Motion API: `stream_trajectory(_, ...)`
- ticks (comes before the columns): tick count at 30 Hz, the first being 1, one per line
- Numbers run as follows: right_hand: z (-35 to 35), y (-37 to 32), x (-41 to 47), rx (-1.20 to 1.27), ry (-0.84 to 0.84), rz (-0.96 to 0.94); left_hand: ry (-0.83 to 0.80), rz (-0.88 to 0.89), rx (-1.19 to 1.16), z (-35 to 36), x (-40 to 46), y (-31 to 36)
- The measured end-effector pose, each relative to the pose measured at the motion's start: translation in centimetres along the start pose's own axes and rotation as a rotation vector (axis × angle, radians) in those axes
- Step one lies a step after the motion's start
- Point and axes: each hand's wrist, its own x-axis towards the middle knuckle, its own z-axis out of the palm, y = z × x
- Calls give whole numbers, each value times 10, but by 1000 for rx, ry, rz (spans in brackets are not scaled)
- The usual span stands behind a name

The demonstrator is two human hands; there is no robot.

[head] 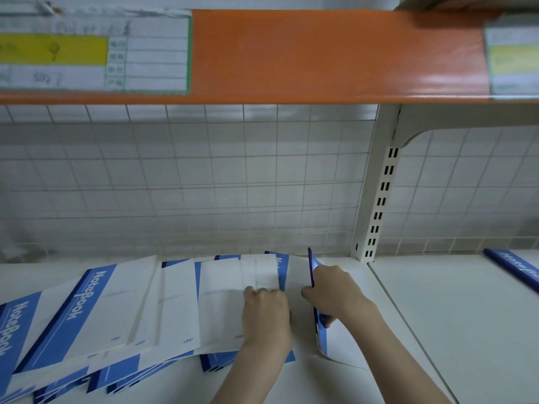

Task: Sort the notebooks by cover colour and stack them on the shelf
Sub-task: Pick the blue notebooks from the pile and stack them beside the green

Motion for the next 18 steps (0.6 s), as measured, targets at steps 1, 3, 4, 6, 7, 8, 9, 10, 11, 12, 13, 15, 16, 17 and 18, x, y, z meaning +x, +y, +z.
stream_trajectory(1,0,1,0,13,-3,0,-10,-12,34,0,4,3)
stream_trajectory(3,0,4,1,22,-4,-4,-13,-45,85,-1,9,8)
stream_trajectory(4,0,6,1,30,1,-5,34,-40,104,-5,11,11)
stream_trajectory(6,0,9,2,52,20,-9,143,36,111,-9,12,15)
stream_trajectory(7,-1,11,3,57,35,-10,126,61,60,-9,12,20)
stream_trajectory(8,-3,13,2,50,55,-11,100,87,-48,-7,11,25)
stream_trajectory(9,-6,15,2,31,82,-12,53,101,-189,-7,10,31)
stream_trajectory(10,-9,17,1,8,117,-15,25,112,-334,-4,10,36)
stream_trajectory(11,-13,18,1,-2,154,-19,8,110,-465,-4,10,41)
stream_trajectory(12,-17,21,1,5,181,-24,-40,91,-583,-2,9,44)
stream_trajectory(13,-21,23,0,21,194,-27,-107,61,-703,-1,9,44)
stream_trajectory(15,-27,25,-1,43,190,-28,-204,15,-855,3,9,39)
stream_trajectory(16,-28,26,-2,53,180,-26,-175,16,-829,6,10,33)
stream_trajectory(17,-29,25,-4,67,169,-27,-94,16,-711,8,11,25)
stream_trajectory(18,-28,24,-6,76,161,-30,2,9,-552,11,13,16)
